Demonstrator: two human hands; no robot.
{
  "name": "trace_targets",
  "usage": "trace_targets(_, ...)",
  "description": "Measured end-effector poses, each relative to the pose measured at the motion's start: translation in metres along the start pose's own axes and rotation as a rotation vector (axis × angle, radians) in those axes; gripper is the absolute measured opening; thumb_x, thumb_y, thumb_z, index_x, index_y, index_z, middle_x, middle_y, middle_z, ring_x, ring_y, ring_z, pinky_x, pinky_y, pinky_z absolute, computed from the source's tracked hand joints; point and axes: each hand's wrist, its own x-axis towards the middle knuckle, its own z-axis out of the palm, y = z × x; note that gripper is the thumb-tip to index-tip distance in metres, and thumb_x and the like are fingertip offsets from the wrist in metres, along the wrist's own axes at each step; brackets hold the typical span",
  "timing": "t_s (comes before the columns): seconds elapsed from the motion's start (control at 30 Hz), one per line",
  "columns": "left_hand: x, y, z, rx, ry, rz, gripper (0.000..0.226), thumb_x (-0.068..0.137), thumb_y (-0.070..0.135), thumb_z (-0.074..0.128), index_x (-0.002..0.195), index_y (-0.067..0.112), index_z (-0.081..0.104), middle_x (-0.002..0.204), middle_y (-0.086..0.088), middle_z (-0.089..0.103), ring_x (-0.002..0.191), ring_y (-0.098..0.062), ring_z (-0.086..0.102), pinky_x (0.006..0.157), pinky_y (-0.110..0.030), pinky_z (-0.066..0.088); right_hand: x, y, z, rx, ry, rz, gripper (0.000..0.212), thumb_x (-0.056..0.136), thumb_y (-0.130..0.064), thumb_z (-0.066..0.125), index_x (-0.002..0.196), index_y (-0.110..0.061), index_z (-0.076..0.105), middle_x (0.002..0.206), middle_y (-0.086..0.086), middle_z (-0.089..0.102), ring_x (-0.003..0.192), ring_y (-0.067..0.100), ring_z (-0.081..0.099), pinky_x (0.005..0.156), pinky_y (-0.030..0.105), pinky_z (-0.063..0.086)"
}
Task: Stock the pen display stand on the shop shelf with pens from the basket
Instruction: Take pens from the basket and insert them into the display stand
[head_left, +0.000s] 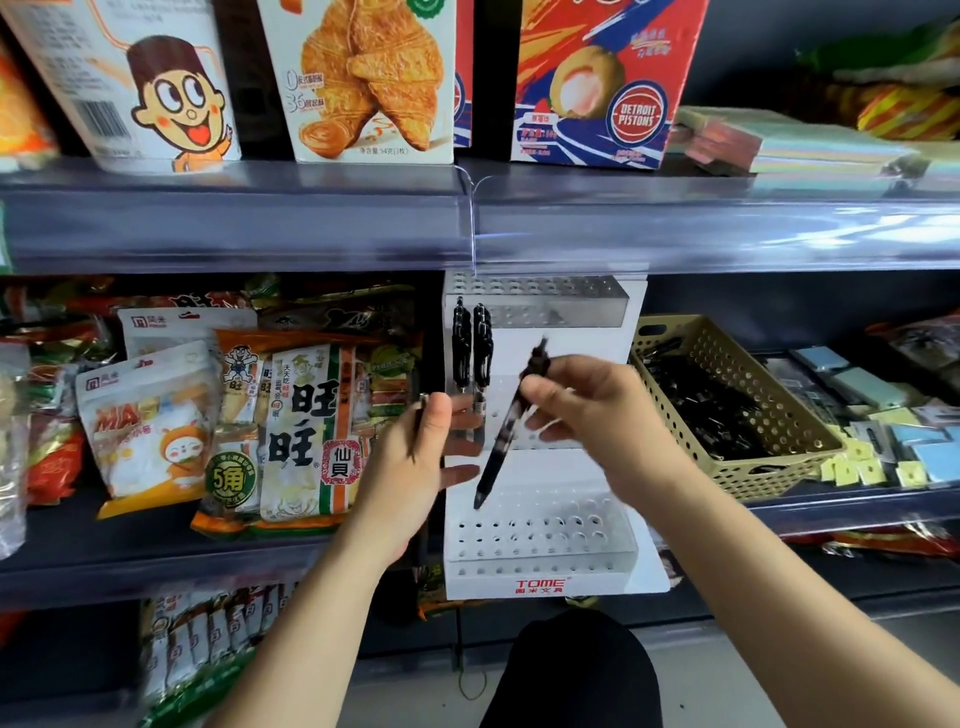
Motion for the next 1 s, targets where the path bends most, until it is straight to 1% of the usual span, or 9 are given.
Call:
trace_targets(0.13,0.007,-0.002,-0.011,0.091,0.198,0.008,0.037,0.082,0.058,0.043,0.1,0.032,0.063,0.094,-0.006,0.066,0.056,-0.012,0.051,0.055,-0.031,0.042,0.015,-0.004,-0.018,0.052,0.227,-0.103,0.006,0.085,-0.008,0.065,0.078,-0.007,0.064,0.068,0.01,0.066,0.054,0.013,0.065,0.056,0.021,0.055)
trace_targets(0.23,0.015,-0.005,-0.016,0.238,0.236,-0.002,0.026,0.089,0.04,0.058,0.112,0.028,0.063,0.1,-0.015,0.062,0.089,-0.033,0.058,0.073,-0.041,0.048,0.029,-0.001,-0.023,-0.038,0.336,-0.162,0.011,0.085,-0.009,0.067,0.075,-0.014,0.064,0.066,0.004,0.068,0.061,0.018,0.068,0.062,0.028,0.057)
trace_targets(0.33,0.022,-0.013,-0.016,0.323,0.157,-0.006,0.047,0.084,0.032,0.068,0.128,0.024,0.055,0.118,0.01,0.059,0.111,-0.009,0.054,0.089,-0.025,0.04,0.043,-0.001,-0.018,-0.127,0.383,-0.204,0.021,0.084,-0.005,0.066,0.071,-0.021,0.063,0.063,-0.003,0.066,0.066,0.022,0.068,0.072,0.036,0.059)
trace_targets(0.43,0.026,-0.02,-0.015,0.38,0.113,-0.013,0.058,0.078,0.03,0.075,0.131,0.021,0.054,0.122,0.016,0.055,0.115,-0.004,0.05,0.096,-0.023,0.038,0.054,-0.002,-0.011,-0.263,0.374,-0.253,0.013,0.084,-0.005,0.064,0.072,-0.009,0.066,0.064,0.001,0.066,0.068,0.026,0.067,0.075,0.043,0.057)
trace_targets(0.6,0.027,-0.02,-0.012,0.502,0.15,0.025,0.045,0.08,0.032,0.072,0.121,0.017,0.061,0.108,-0.003,0.068,0.089,-0.02,0.063,0.064,-0.023,0.044,0.068,-0.003,0.0,-0.379,0.349,-0.335,0.017,0.084,-0.008,0.063,0.074,0.005,0.066,0.067,0.015,0.068,0.07,0.034,0.065,0.075,0.052,0.053)
trace_targets(0.7,0.026,-0.018,-0.012,0.522,0.156,0.052,0.043,0.083,0.028,0.07,0.123,0.017,0.06,0.104,-0.005,0.067,0.072,-0.003,0.058,0.053,-0.022,0.04,0.074,-0.003,0.002,-0.412,0.349,-0.37,0.02,0.084,-0.013,0.062,0.072,0.002,0.065,0.065,0.013,0.068,0.068,0.032,0.066,0.074,0.052,0.053)
trace_targets(0.83,0.024,-0.016,-0.012,0.51,0.158,0.064,0.044,0.083,0.025,0.07,0.125,0.016,0.059,0.102,-0.003,0.068,0.08,0.006,0.055,0.068,-0.028,0.042,0.08,-0.003,0.006,-0.388,0.36,-0.372,0.021,0.083,-0.015,0.063,0.073,0.003,0.067,0.065,0.014,0.068,0.068,0.034,0.066,0.073,0.053,0.053)
trace_targets(0.93,0.025,-0.018,-0.013,0.505,0.14,0.07,0.044,0.083,0.024,0.07,0.125,0.016,0.06,0.104,-0.006,0.069,0.066,0.01,0.057,0.048,-0.017,0.04,0.084,0.001,0.011,-0.386,0.317,-0.363,0.02,0.082,-0.014,0.064,0.073,0.004,0.066,0.066,0.015,0.067,0.068,0.036,0.064,0.071,0.055,0.052)
trace_targets(1.0,0.025,-0.018,-0.013,0.483,0.138,0.069,0.043,0.083,0.024,0.07,0.124,0.016,0.06,0.106,-0.004,0.069,0.085,0.005,0.049,0.065,-0.025,0.045,0.087,0.005,0.011,-0.402,0.293,-0.346,0.019,0.082,-0.013,0.064,0.074,0.004,0.065,0.066,0.017,0.066,0.069,0.038,0.063,0.071,0.055,0.052)
